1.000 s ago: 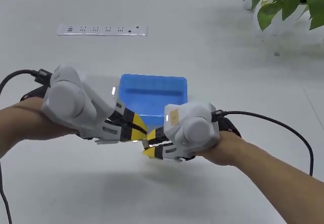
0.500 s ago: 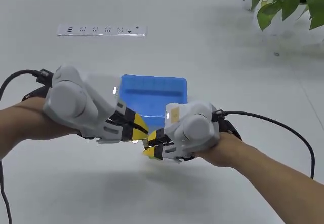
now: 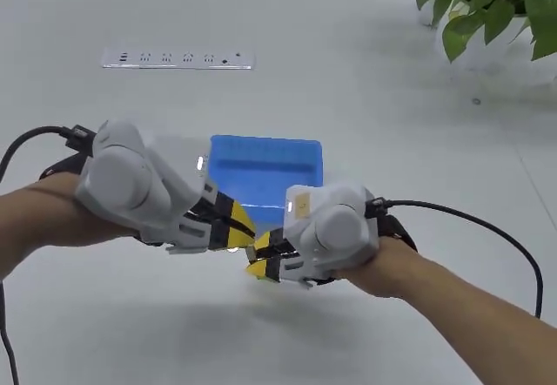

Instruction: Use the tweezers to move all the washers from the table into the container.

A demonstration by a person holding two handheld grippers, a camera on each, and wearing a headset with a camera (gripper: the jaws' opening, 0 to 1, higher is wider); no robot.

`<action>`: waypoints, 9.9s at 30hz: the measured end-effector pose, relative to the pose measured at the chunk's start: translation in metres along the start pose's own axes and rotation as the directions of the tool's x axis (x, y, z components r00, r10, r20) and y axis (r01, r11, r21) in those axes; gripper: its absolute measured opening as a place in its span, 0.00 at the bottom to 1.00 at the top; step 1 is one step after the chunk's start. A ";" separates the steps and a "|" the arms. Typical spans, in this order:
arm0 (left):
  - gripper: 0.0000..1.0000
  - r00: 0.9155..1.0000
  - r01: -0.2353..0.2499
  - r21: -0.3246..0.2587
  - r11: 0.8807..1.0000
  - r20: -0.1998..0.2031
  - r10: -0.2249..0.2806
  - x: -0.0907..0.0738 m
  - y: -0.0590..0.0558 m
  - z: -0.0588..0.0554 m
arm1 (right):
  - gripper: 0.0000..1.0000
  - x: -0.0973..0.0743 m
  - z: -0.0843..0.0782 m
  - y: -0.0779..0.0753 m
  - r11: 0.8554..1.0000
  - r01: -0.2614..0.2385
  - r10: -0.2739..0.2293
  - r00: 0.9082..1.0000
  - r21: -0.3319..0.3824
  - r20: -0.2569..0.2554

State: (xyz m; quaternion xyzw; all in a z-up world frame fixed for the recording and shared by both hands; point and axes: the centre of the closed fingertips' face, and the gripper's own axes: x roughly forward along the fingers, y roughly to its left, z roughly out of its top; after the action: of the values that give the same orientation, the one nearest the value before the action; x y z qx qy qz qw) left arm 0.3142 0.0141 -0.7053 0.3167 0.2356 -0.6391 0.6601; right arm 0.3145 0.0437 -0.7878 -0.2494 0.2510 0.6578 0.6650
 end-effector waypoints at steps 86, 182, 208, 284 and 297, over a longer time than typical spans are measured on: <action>0.05 0.999 -0.036 0.043 0.998 -0.023 0.037 -0.031 0.100 -0.012 | 0.10 0.009 0.043 -0.106 0.997 0.073 -0.073 0.997 -0.018 0.036; 0.05 1.000 0.020 0.120 0.993 0.011 -0.022 -0.016 0.029 0.055 | 0.11 -0.057 0.026 -0.039 0.984 0.177 -0.177 0.983 0.013 0.041; 0.05 0.997 0.080 0.091 0.993 0.004 -0.080 0.020 0.002 0.039 | 0.11 -0.044 -0.016 -0.008 0.988 0.152 -0.151 0.988 0.029 -0.012; 0.05 0.993 0.119 0.106 0.987 -0.009 -0.119 0.037 0.001 0.033 | 0.12 -0.038 -0.029 -0.009 0.985 0.170 -0.169 0.986 0.044 -0.010; 0.05 0.993 0.118 0.103 0.988 -0.008 -0.118 0.040 0.003 0.034 | 0.12 -0.039 -0.032 -0.010 0.983 0.173 -0.172 0.985 0.056 -0.015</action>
State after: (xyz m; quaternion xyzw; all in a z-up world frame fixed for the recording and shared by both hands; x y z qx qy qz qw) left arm 0.3170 -0.0381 -0.7108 0.3362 0.2212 -0.6881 0.6037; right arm 0.3235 -0.0066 -0.7856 -0.2544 0.2503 0.5892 0.7249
